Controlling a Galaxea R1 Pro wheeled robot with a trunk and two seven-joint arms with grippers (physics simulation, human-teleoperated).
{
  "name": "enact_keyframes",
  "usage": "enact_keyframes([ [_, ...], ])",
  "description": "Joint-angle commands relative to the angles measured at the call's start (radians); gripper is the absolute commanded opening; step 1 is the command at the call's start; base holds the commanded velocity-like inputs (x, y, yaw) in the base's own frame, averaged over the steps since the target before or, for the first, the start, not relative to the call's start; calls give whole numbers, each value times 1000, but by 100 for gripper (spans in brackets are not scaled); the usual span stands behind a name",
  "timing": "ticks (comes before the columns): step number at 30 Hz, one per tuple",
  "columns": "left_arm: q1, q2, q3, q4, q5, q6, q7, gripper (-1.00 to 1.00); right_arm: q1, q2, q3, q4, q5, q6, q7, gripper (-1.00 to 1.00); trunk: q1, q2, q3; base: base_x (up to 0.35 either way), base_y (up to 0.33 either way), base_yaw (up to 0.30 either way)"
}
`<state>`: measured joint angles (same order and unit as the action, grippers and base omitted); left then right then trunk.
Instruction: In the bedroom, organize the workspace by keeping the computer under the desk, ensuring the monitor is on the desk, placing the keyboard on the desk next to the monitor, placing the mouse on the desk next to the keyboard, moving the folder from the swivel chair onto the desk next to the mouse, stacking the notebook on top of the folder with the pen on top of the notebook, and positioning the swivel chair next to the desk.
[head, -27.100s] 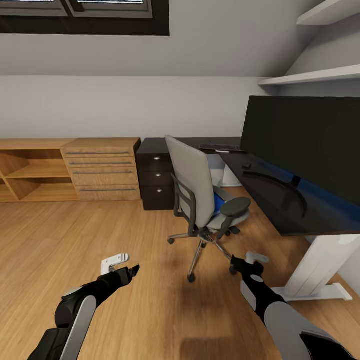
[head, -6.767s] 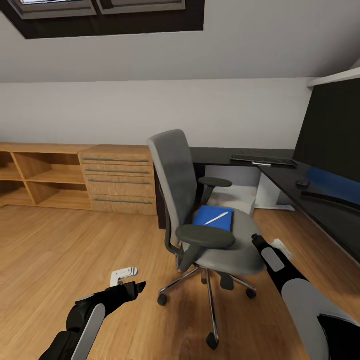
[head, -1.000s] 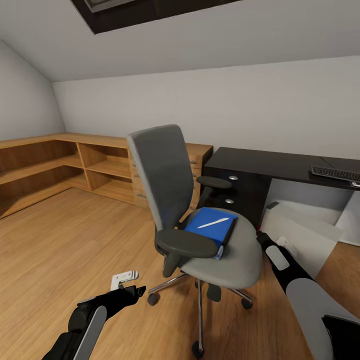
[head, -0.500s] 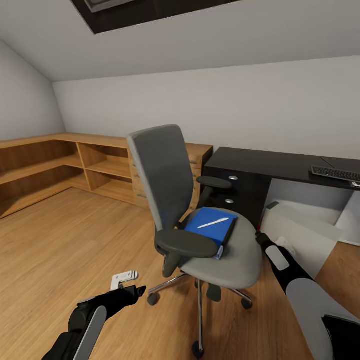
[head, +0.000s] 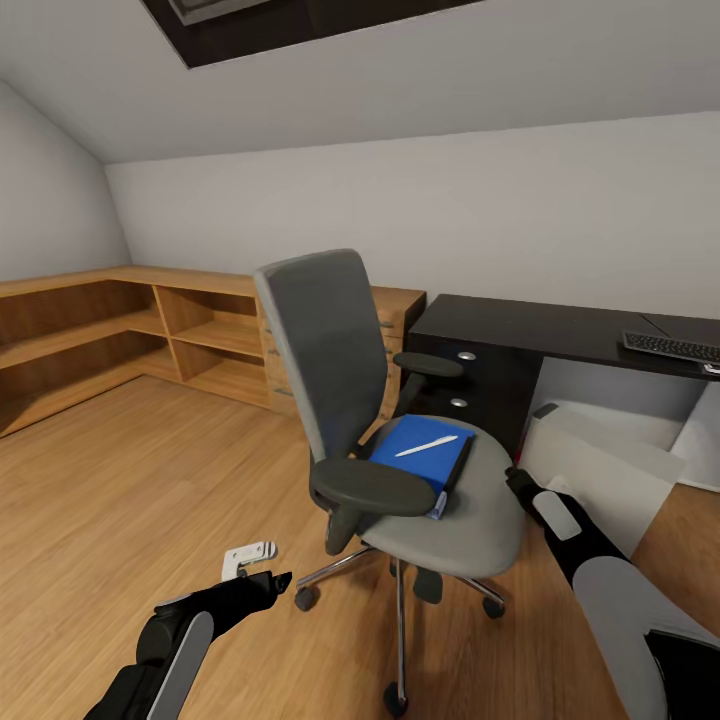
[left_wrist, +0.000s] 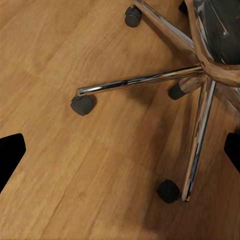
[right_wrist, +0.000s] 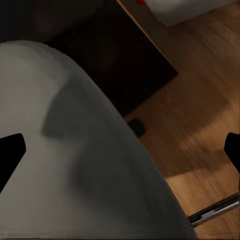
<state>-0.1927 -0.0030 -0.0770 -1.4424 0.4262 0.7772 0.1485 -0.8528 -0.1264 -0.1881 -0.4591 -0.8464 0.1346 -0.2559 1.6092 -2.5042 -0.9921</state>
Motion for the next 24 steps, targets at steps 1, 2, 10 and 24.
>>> enact_keyframes([
  [1,-1,0,-1,-1,11,4,10,100,0,0,-2,-3,-11,7,-5,100,0,0,-1,0,0,0],
  [2,-1,0,-1,-1,11,4,10,100,0,-1,-2,-3,-15,8,-5,100,0,0,-1,0,0,0],
  [10,-1,0,-1,-1,11,4,10,100,0,-2,-2,-3,-30,12,-5,100,0,0,-3,0,0,79],
  [24,-1,-4,-3,1,11,4,10,100,0,-2,0,-3,-30,11,-3,100,0,0,-8,95,0,202],
])
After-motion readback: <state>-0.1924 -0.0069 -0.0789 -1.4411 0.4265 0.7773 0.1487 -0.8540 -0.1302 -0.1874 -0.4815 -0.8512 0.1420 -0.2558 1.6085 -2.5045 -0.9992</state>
